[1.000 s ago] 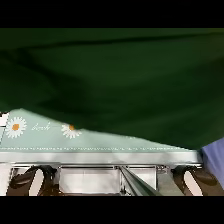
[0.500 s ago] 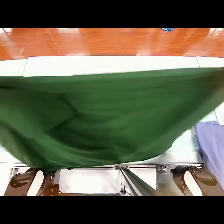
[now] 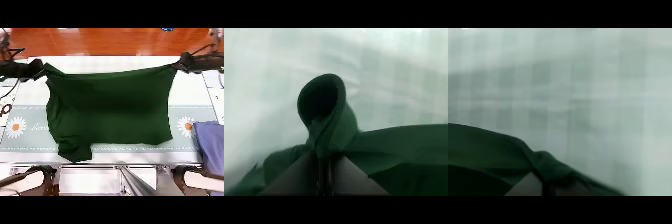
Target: Fold the shirts.
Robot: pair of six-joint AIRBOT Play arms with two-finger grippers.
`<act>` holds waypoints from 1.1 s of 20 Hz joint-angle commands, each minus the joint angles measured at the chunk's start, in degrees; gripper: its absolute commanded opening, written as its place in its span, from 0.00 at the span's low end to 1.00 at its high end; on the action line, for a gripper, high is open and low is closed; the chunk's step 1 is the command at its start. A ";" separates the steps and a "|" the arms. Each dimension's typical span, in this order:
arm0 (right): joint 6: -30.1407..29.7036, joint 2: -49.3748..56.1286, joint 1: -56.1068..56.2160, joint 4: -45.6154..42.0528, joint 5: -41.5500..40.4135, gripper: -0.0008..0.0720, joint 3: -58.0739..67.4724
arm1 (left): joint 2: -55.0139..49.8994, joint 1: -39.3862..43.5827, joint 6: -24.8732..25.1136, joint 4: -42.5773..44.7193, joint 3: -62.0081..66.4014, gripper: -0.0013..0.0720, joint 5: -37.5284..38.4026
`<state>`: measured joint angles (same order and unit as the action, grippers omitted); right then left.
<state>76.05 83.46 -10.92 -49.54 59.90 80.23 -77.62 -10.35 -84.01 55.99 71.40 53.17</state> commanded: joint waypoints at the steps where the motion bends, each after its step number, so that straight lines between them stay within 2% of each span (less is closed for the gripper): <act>1: -0.92 16.79 0.02 10.43 -4.39 0.12 10.56 | -16.87 0.02 1.75 -10.43 10.08 0.06 -5.57; 2: -0.87 19.67 0.02 13.84 -5.05 0.45 13.05 | -19.71 0.02 1.73 -12.17 12.76 0.25 -4.90; 3: -0.92 21.57 0.02 15.82 -4.92 0.58 15.13 | -22.03 0.00 1.75 -12.48 15.41 0.64 -2.75; 4: -0.31 22.53 -0.52 15.96 -3.85 0.58 17.09 | -23.41 -0.52 1.75 -11.78 17.70 0.71 1.25; 6: 0.24 22.21 -3.87 13.53 2.51 0.58 20.68 | -23.80 -3.32 1.75 -7.02 21.09 0.71 11.72; 8: -0.87 20.15 -9.42 12.44 14.10 0.58 21.90 | -21.81 -8.22 2.67 -1.70 21.27 0.71 21.24; 10: -2.01 17.00 -14.19 7.15 25.68 0.58 20.65 | -18.16 -13.79 4.98 -1.60 18.32 0.71 27.80; 11: -2.95 13.97 -16.04 4.15 28.17 0.58 17.05 | -15.63 -16.20 5.68 -1.53 15.23 0.71 29.66; 12: -4.46 10.25 -17.42 2.27 27.67 0.58 11.56 | -12.17 -18.62 6.99 -1.51 10.40 0.71 30.53; 14: -7.19 0.72 -20.09 2.56 20.87 0.58 -4.83 | -4.26 -23.56 9.62 -1.44 -2.45 0.71 30.12; 18: -9.53 -19.19 -23.21 4.39 10.51 0.58 -37.03 | 9.46 -35.39 9.84 -1.51 -30.08 0.71 26.32; 22: -9.77 -31.28 -23.43 4.57 7.52 0.58 -48.87 | 12.68 -38.60 11.96 -1.49 -41.44 0.71 26.12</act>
<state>67.22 61.01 -33.58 -45.12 70.65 41.56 -68.47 -45.67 -73.56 54.39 39.24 79.61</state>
